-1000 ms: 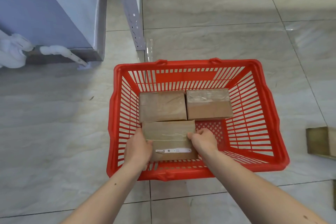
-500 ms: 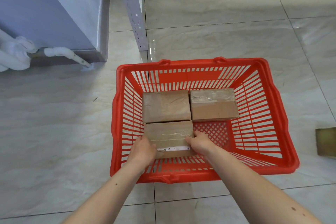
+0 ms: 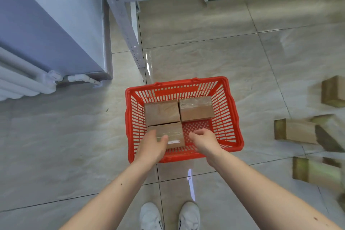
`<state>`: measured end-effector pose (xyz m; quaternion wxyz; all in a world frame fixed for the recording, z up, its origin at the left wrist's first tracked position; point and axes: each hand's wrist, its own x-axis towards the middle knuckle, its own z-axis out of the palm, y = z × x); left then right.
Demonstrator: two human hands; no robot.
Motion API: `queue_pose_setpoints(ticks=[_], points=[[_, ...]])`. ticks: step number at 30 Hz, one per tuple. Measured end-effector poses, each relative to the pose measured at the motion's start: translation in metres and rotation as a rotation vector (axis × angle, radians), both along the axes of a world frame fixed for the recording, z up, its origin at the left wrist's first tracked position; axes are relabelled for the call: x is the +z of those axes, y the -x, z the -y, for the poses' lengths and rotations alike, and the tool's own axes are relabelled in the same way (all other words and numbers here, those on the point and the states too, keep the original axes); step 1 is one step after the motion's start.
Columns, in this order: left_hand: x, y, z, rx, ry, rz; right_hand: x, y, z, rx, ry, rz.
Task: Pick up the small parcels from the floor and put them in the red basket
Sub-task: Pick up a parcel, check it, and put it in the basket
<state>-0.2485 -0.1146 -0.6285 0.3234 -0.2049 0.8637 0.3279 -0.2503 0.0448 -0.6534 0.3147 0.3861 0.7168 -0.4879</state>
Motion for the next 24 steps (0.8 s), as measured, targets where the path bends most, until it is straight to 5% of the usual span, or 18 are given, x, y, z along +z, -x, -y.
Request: queue_pose_setpoints(ticks=[12, 24], points=[[0.156, 0.005, -0.045, -0.07, -0.09, -0.102, 0.157, -0.022, -0.038, -0.193, 0.054, -0.084], [0.202, -0.015, -0.134, -0.262, -0.154, -0.121, 0.207, -0.076, -0.118, -0.448, 0.06, -0.14]])
